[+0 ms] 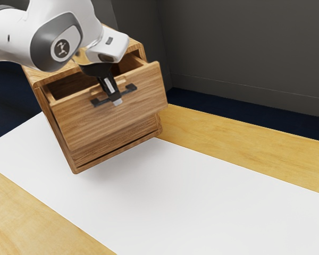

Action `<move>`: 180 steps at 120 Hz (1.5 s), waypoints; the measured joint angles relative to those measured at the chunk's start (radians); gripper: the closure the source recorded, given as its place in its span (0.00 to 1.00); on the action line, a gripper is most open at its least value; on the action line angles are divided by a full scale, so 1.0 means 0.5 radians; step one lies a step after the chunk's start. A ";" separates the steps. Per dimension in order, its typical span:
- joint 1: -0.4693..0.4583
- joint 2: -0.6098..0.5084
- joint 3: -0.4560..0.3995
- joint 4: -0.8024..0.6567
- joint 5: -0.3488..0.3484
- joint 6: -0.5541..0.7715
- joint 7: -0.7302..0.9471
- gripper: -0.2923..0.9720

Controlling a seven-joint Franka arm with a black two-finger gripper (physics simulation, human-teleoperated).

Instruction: Pull the drawer handle with one arm to open the drawer

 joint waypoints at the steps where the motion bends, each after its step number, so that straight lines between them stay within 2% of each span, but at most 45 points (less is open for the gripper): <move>1: -0.002 -0.003 0.000 -0.002 0.000 0.000 -0.001 0.71; 56: -0.035 -0.109 -0.022 -0.104 0.006 -0.002 -0.033 0.71; 95: 0.008 -0.163 -0.066 -0.154 0.008 -0.002 -0.052 0.72; 180: 0.010 -0.296 -0.240 -0.272 0.022 -0.015 -0.115 0.72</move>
